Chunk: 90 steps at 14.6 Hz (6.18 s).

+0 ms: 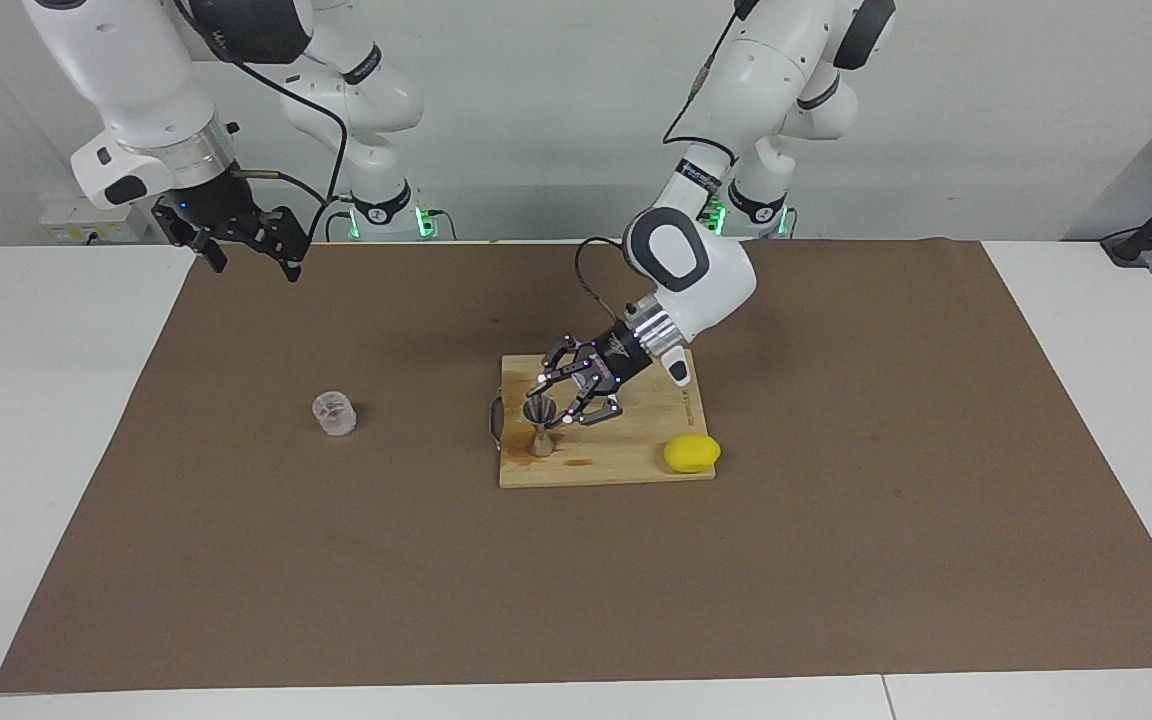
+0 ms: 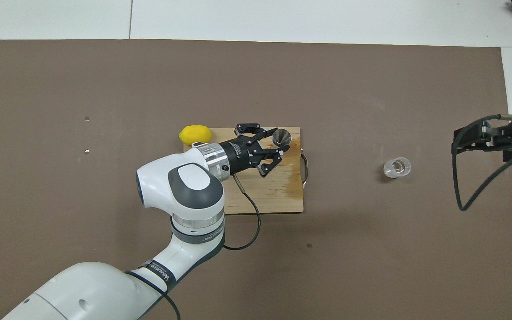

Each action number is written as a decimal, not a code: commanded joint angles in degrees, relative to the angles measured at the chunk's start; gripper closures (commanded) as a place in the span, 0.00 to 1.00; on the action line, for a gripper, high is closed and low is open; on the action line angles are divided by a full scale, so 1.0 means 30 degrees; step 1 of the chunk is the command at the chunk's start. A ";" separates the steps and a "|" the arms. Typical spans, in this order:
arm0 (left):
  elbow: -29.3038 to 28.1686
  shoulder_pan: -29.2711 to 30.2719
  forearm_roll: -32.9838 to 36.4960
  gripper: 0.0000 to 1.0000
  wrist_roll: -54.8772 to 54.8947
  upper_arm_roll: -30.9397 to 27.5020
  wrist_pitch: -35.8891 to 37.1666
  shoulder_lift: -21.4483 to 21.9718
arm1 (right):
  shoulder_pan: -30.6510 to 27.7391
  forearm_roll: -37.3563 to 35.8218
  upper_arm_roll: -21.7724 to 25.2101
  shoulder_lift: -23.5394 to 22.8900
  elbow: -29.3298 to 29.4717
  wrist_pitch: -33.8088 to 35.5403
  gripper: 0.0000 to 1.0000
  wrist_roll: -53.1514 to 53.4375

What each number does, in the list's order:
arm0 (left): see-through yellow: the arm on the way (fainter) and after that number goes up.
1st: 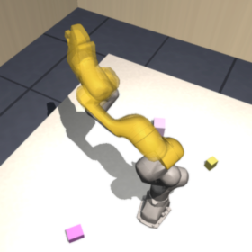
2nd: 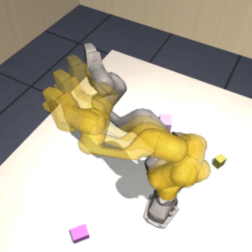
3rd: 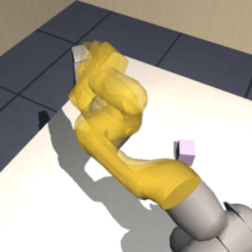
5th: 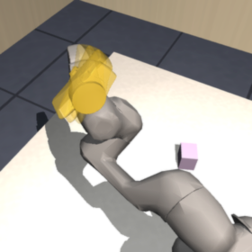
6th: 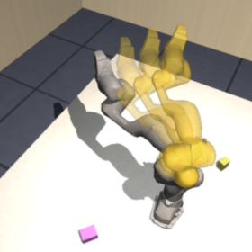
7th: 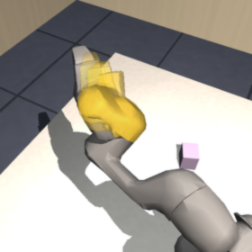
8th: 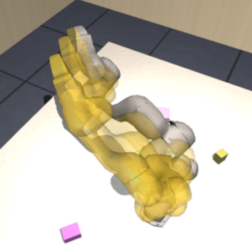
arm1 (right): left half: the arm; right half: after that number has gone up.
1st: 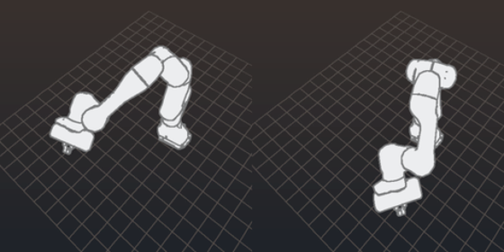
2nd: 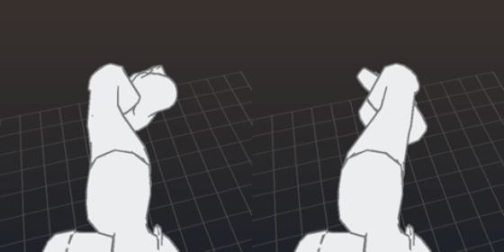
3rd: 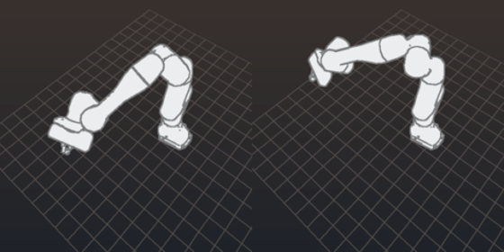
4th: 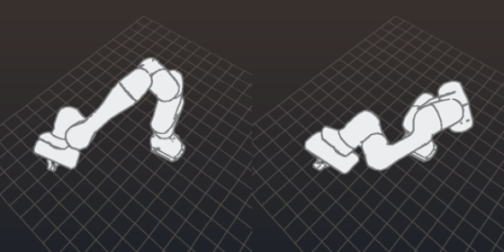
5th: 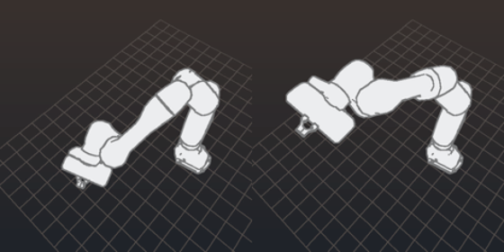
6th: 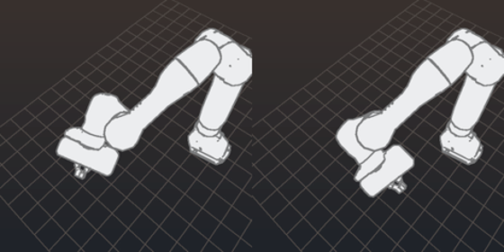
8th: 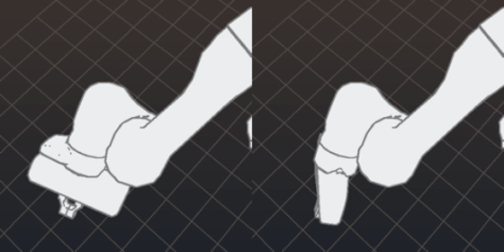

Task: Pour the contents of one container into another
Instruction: 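Lower the metal cup onto the board and open the left gripper, then retract the left gripper while the right gripper moves toward the glass, then lower the open right gripper around the small clear glass cup, then close the right gripper on the glass cup and lift it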

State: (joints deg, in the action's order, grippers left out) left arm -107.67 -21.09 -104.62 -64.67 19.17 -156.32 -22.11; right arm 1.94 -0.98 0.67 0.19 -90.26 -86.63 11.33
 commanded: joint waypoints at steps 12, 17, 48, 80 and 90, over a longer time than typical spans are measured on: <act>-0.0789 0.1662 0.5797 0.00 -0.0388 -0.0237 0.1772 0.3033 | -0.0091 0.0093 -0.0048 0.0054 -0.0088 -0.0068 0.00 -0.0173; -0.0350 0.4651 1.2358 0.00 -0.0418 -0.0325 0.2508 0.3150 | -0.0092 0.0093 -0.0048 0.0112 -0.0087 0.0019 0.00 -0.0319; 0.4045 0.7628 3.4844 0.00 2.0207 -0.3799 2.2637 0.7926 | -0.4718 0.8529 -0.0047 -0.2844 -0.8203 -0.8096 0.00 1.3450; 0.4690 0.7381 3.4756 0.00 2.0647 -0.4280 2.3426 0.8717 | -0.5043 1.4359 -0.0047 -0.7271 -0.8026 -0.9678 0.00 1.0520; 0.4719 0.7381 3.4756 0.00 2.0647 -0.4280 2.3455 0.8717 | -0.5014 1.4390 -0.0047 -0.7183 -0.8115 -0.9443 0.58 1.0139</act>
State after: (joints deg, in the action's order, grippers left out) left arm -93.01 1.26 -0.32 -3.43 6.84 -86.87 2.97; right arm -12.99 40.23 0.54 -21.66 -113.99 -115.04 43.99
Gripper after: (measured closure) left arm 0.000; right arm 0.313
